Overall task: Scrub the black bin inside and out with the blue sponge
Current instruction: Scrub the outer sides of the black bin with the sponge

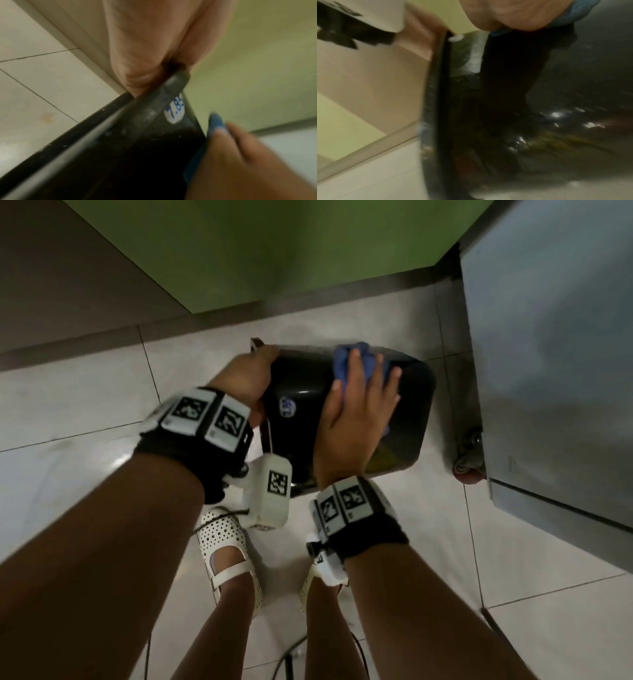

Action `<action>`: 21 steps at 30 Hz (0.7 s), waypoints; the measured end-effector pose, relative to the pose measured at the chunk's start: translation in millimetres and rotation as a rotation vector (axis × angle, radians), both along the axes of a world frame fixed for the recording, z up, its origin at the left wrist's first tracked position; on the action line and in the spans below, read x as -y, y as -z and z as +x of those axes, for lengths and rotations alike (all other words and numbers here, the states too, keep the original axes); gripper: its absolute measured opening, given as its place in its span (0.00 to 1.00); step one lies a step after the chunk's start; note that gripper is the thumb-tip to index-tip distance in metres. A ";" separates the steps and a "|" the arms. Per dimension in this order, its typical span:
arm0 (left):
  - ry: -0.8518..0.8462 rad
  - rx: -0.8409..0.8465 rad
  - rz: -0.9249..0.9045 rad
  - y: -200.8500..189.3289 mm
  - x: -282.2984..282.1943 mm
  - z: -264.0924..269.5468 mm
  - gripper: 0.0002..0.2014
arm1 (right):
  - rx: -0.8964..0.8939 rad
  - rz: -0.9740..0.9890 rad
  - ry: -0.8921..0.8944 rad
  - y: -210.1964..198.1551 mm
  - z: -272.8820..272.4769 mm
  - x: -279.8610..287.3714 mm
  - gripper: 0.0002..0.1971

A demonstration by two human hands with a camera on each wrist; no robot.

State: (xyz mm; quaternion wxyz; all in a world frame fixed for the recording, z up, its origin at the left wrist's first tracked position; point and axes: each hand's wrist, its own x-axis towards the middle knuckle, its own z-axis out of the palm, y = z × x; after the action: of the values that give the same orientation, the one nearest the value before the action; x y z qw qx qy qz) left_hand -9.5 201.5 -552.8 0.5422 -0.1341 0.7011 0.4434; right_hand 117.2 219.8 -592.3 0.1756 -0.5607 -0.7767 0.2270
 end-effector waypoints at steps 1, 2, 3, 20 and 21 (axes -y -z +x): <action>-0.008 0.009 0.021 -2.8 2.0 5.3 0.13 | 0.003 0.016 -0.044 -5.5 -10.8 8.9 0.21; 0.021 0.000 0.046 -4.7 4.0 7.8 0.14 | 0.008 0.032 -0.080 -10.4 -18.1 14.6 0.21; 0.086 -0.037 0.059 -4.7 5.6 10.4 0.16 | -0.006 0.034 -0.103 -14.2 -23.8 19.9 0.21; 0.296 -0.312 0.016 -0.1 39.5 15.8 0.15 | 0.204 -0.010 -0.051 -5.1 -20.6 27.6 0.21; 0.307 -0.313 0.017 0.1 41.5 16.1 0.14 | 0.222 -0.024 0.005 -5.7 -16.7 18.1 0.21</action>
State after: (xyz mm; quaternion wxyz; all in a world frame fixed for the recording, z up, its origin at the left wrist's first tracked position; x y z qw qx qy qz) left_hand 6.6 159.9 -552.9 0.4890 0.0491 0.7851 0.3770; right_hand 100.5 201.7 -586.6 0.0823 -0.5864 -0.7872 0.1726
